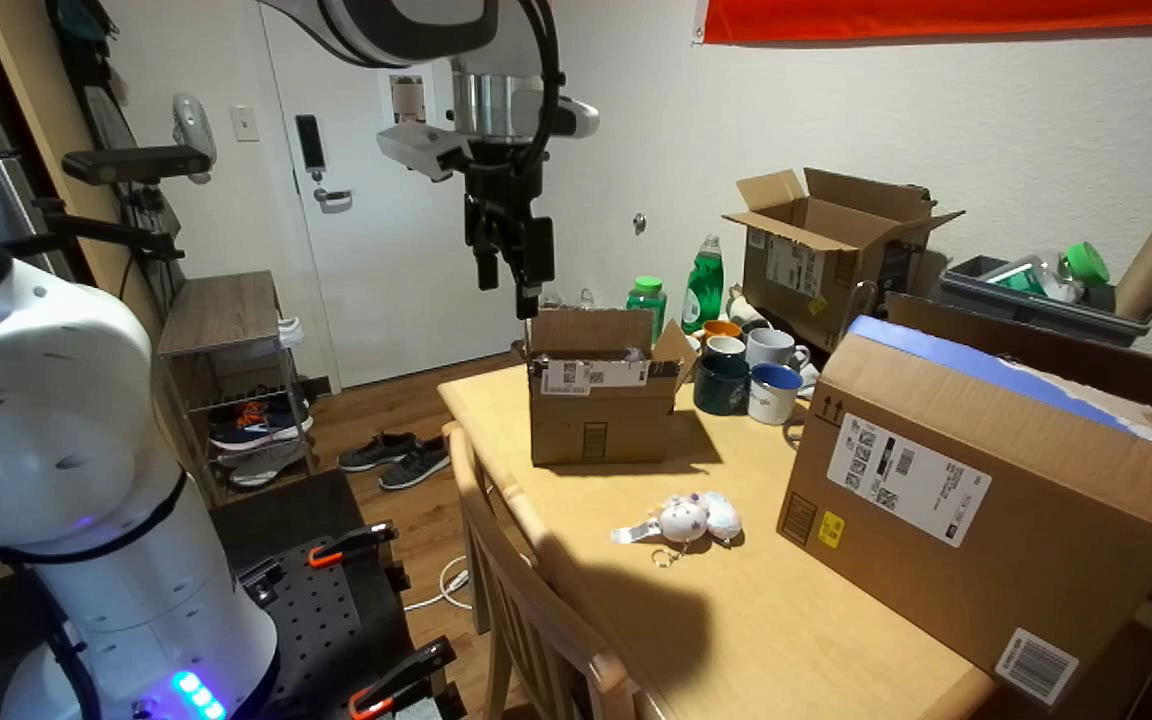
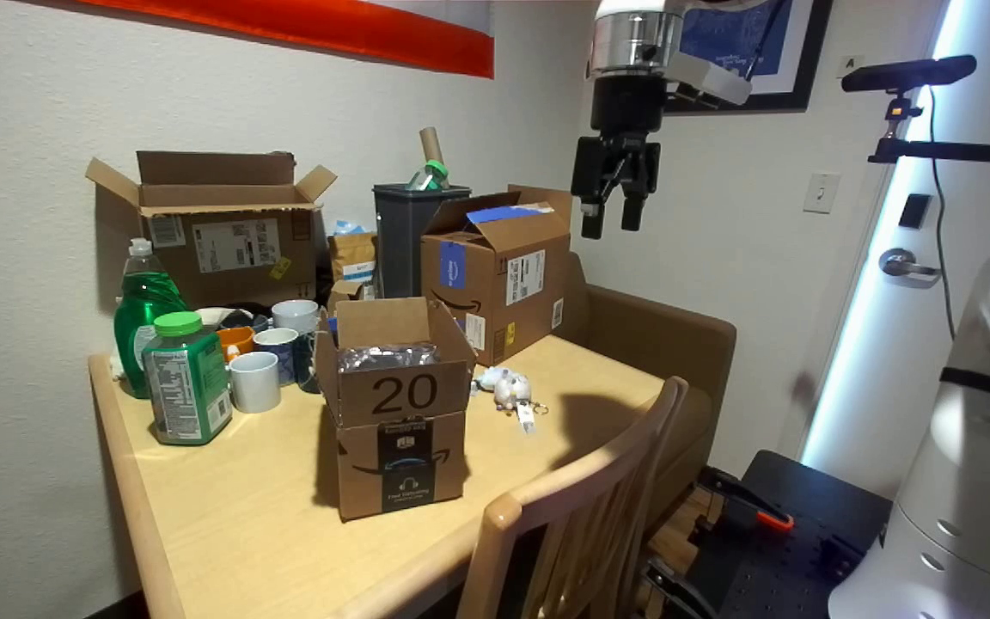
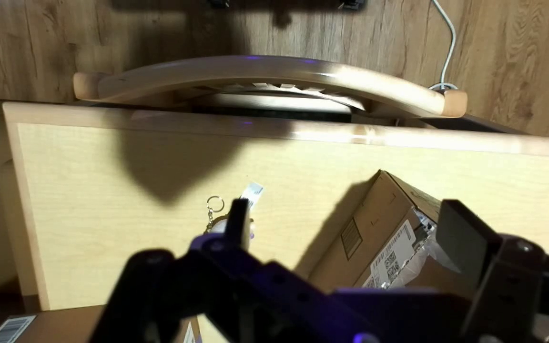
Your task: Pick one plush toy from the table and put it in the small box
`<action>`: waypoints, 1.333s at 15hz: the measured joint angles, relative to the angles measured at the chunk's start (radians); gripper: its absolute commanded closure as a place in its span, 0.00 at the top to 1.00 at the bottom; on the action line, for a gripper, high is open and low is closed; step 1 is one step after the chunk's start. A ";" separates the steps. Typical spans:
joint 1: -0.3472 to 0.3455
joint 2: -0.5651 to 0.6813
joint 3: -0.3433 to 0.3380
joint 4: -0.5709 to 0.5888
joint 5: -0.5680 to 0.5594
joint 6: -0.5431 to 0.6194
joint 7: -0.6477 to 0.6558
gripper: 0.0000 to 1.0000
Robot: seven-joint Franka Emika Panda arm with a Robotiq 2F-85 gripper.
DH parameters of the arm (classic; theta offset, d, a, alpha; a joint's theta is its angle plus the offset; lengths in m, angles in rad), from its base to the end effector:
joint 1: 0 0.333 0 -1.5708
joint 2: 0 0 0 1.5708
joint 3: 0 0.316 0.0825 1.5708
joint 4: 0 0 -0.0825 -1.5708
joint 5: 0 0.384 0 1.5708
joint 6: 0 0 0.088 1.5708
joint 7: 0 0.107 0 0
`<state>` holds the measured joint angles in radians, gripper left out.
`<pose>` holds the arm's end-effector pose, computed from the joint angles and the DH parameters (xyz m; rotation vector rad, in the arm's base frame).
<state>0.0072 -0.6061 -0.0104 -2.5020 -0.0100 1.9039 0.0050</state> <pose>0.3669 -0.0021 0.4889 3.1380 -0.0049 0.0125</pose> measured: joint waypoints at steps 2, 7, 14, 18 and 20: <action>0.000 0.000 0.000 0.000 0.000 0.000 0.000 1.00; -0.006 0.005 -0.010 0.008 0.000 0.001 0.000 1.00; -0.026 0.045 -0.074 0.042 0.001 0.030 -0.018 1.00; -0.026 0.114 -0.115 0.072 0.026 0.091 -0.080 1.00; -0.026 0.166 -0.133 0.093 0.044 0.118 -0.120 1.00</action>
<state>-0.0190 -0.4401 -0.1429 -2.4090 0.0344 2.0222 -0.1147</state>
